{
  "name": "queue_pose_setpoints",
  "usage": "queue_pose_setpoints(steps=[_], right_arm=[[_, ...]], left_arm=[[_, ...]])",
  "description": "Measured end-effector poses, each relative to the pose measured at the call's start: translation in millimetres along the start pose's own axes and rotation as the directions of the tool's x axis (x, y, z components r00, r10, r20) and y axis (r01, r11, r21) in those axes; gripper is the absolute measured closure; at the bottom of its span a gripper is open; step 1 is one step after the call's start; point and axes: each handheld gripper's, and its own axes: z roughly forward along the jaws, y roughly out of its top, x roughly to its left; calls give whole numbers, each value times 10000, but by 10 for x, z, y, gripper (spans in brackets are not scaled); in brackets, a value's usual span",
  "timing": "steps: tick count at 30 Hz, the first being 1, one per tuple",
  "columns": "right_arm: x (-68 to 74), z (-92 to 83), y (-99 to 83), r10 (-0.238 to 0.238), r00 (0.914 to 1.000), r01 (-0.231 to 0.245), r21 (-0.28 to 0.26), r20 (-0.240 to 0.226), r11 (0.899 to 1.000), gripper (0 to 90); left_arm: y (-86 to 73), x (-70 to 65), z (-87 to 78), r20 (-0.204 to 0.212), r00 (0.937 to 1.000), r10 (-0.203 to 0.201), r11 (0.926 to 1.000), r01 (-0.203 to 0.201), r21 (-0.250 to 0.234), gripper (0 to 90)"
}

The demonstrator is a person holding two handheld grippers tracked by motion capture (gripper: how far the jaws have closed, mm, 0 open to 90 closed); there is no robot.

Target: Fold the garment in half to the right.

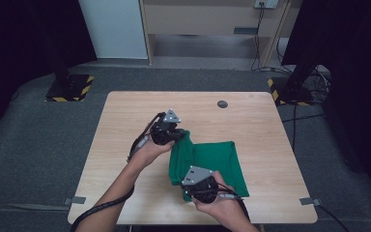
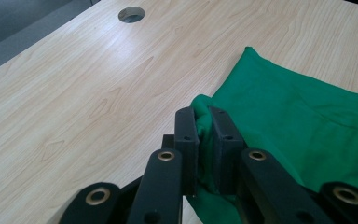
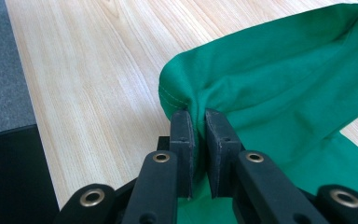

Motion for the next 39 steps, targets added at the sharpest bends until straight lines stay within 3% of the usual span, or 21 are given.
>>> queue_pose_setpoints(steps=[11,23,39], right_arm=[[-73,-82,-91,137,9999,-137,-41,98,9999,823],[-133,-148,-182,234,9996,-234,-42,139,9997,823],[-237,-225,-364,520,9983,-519,-36,246,9986,823]], left_arm=[[73,-33,105,277,9995,133,9998,-129,-146,831],[104,-50,212,579,9983,34,9995,-17,-308,831],[185,-113,344,957,9949,332,9983,-285,-499,831]])
